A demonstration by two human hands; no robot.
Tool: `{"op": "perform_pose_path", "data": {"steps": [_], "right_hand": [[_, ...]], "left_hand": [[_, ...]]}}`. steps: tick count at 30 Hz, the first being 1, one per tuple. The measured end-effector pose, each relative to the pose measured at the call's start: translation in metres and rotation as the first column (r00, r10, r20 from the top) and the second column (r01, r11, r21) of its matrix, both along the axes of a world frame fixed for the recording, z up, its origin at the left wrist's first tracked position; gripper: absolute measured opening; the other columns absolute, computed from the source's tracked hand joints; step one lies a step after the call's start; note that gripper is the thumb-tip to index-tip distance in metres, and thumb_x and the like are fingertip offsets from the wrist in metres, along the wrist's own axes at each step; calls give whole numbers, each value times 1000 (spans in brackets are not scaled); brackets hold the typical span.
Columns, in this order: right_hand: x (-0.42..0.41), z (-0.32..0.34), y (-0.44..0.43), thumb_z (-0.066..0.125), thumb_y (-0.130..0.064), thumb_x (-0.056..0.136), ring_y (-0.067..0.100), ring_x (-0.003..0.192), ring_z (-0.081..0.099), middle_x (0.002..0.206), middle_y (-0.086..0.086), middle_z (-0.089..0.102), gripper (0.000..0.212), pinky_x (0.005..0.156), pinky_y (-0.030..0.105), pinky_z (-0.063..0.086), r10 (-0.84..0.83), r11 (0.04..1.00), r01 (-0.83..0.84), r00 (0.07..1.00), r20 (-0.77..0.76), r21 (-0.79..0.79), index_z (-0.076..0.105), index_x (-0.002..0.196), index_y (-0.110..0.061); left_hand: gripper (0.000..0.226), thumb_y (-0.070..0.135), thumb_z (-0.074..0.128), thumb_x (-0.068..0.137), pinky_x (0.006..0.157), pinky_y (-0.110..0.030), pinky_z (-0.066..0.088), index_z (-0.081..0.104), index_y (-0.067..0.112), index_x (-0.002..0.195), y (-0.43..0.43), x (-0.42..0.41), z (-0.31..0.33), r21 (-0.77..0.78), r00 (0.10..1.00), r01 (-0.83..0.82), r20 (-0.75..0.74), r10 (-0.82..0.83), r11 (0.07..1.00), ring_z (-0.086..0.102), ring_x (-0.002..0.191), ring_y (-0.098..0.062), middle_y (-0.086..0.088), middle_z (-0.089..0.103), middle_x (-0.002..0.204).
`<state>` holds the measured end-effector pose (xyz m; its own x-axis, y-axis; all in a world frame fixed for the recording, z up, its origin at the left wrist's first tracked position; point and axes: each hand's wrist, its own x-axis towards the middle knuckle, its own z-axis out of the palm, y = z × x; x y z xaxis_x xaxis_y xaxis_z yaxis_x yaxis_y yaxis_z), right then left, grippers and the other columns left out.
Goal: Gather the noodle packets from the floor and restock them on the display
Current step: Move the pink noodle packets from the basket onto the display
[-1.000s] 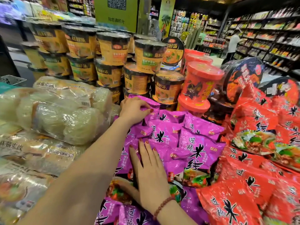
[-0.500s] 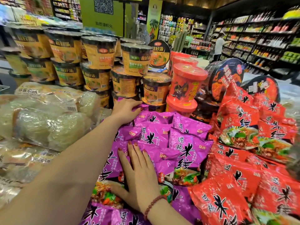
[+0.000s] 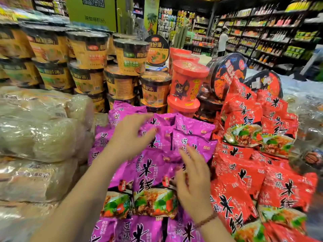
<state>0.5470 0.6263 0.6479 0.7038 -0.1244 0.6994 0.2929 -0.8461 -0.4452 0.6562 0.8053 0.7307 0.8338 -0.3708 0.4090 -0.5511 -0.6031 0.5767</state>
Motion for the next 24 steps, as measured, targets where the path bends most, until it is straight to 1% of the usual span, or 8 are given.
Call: {"op": "perform_pose_path", "data": {"steps": [3, 5, 7, 10, 13, 19, 22, 24], "right_hand": [[15, 2, -48, 47, -35, 87, 19, 136, 35, 145, -3, 41, 52, 109, 53, 35, -121, 993, 118, 983, -138, -26, 51, 137, -19], [27, 8, -66, 56, -41, 84, 23, 140, 30, 152, 1, 34, 61, 113, 49, 30, -115, 989, 87, 958, -263, -118, 43, 142, -26], [38, 18, -75, 57, -51, 83, 27, 144, 23, 157, 3, 24, 70, 113, 48, 24, -144, 960, 44, 925, -352, -278, 31, 147, -38], [45, 34, -76, 41, -72, 82, 27, 146, 15, 160, 2, 16, 75, 113, 48, 20, -274, 856, 0, 848, -455, -516, 15, 148, -48], [41, 36, -77, 38, -73, 85, 25, 147, 9, 162, 2, 8, 81, 115, 43, 16, -406, 767, -14, 763, -503, -641, -5, 149, -47], [42, 41, -68, 44, -72, 85, 26, 149, 2, 162, 6, -5, 89, 117, 44, 11, -418, 766, 9, 767, -487, -643, -4, 152, -38], [40, 52, -67, 58, -71, 75, 25, 147, -17, 158, 3, -24, 107, 119, 45, -3, -296, 755, -113, 820, -490, -646, -10, 150, -39], [43, 55, -66, 69, -68, 68, 25, 143, -25, 154, 2, -33, 122, 117, 44, -7, -234, 753, -230, 782, -578, -617, -18, 148, -40]], "left_hand": [[76, 75, 48, 73, 111, -50, 31, 50, 36, 138, -9, -48, -45, 265, 994, 64, 68, -85, 962, 45, 130, -24, -1, 53, 138], [85, 80, 50, 68, 113, -52, 25, 46, 38, 141, -17, -54, -66, 429, 987, 44, 121, -105, 902, 43, 134, -26, -3, 49, 144], [92, 82, 50, 66, 110, -53, 26, 40, 36, 145, -23, -50, -73, 503, 982, 34, 145, -123, 863, 46, 132, -29, -6, 49, 145], [97, 84, 47, 67, 108, -55, 29, 31, 36, 150, -26, -42, -79, 548, 976, 34, 160, -145, 836, 44, 134, -29, -5, 44, 149], [98, 85, 44, 67, 107, -52, 22, 29, 36, 151, -27, -39, -83, 579, 975, 20, 168, -144, 815, 45, 135, -28, -5, 44, 149], [101, 87, 39, 67, 108, -57, 17, 25, 35, 152, -27, -39, -83, 599, 961, -29, 236, -142, 800, 41, 138, -31, -9, 40, 152], [106, 85, 38, 65, 110, -61, 15, 24, 28, 154, -30, -53, -81, 557, 948, -43, 284, -141, 829, 25, 145, -34, -13, 26, 158], [112, 85, 38, 60, 109, -59, 17, 23, 25, 154, -32, -61, -87, 553, 939, -32, 303, -165, 833, 24, 145, -35, -15, 26, 158]]}}
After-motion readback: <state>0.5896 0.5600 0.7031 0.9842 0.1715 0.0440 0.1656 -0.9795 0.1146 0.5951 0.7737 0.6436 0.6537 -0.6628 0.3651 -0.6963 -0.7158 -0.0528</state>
